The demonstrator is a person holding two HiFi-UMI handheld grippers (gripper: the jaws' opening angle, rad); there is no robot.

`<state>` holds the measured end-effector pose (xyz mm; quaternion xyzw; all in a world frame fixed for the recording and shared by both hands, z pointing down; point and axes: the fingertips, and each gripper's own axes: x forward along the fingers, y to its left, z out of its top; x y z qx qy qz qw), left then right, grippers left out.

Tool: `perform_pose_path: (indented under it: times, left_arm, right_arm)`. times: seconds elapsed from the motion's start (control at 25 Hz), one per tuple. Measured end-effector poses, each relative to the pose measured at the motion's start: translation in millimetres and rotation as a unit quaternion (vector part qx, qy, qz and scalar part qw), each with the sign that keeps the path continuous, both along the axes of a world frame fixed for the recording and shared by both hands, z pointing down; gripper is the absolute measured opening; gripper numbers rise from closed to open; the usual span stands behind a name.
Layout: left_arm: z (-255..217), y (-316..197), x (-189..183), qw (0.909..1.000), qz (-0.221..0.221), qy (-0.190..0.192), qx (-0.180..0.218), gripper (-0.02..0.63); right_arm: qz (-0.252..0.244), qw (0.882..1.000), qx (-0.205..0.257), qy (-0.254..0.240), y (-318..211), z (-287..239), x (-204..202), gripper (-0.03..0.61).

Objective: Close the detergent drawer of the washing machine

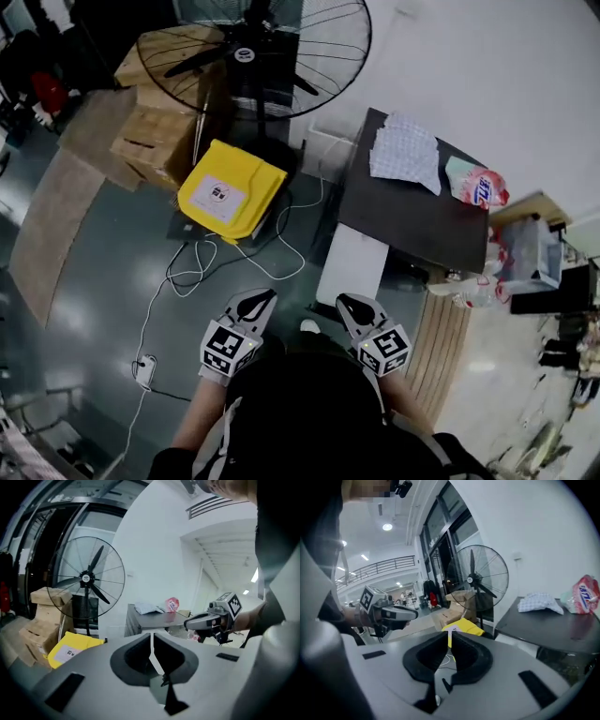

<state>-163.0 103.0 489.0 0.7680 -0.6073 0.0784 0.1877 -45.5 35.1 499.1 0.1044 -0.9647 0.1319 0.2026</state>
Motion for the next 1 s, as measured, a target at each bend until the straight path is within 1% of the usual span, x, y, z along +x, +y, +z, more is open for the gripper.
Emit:
perform_pose_path:
  times: [0.08,0.2,0.36,0.52,0.68,0.8,0.88,1.0]
  left_arm:
    - [10.6,-9.2,9.1,0.9992,0.038,0.004,-0.011,0.012]
    - [23.1,-22.4,25.9,0.9953,0.094,0.005,-0.022,0.012]
    - [40.4,-30.6,54.2,0.9857,0.164,0.0,-0.039,0.012]
    - [54.1,-38.8,79.5,0.9764,0.211,0.002,-0.045,0.012]
    - [68.8,-43.4,101.3,0.9689,0.24,0.003,-0.06,0.025]
    - [85.9,-45.0,115.4,0.9626,0.259,-0.008,-0.08,0.06]
    - [100.9,-44.4,123.5,0.958,0.27,-0.016,-0.095,0.09]
    - [123.5,-40.6,132.9,0.9514,0.283,-0.032,-0.116,0.11]
  right_arm:
    - [0.043,0.999,-0.001,0.01,-3.0,7.4,16.1,0.02]
    - [0.098,0.995,-0.003,0.027,-3.7,18.2,40.6,0.02]
    - [0.161,0.986,-0.009,0.049,2.6,35.1,75.3,0.021]
    - [0.217,0.974,-0.027,0.059,6.8,54.1,110.3,0.021]
    - [0.23,0.969,-0.032,0.089,15.3,76.4,135.3,0.033]
    - [0.23,0.966,-0.049,0.111,20.1,91.9,147.3,0.083]
    - [0.231,0.964,-0.048,0.12,18.5,107.0,155.9,0.108]
    - [0.226,0.962,-0.056,0.139,18.5,128.0,166.5,0.149]
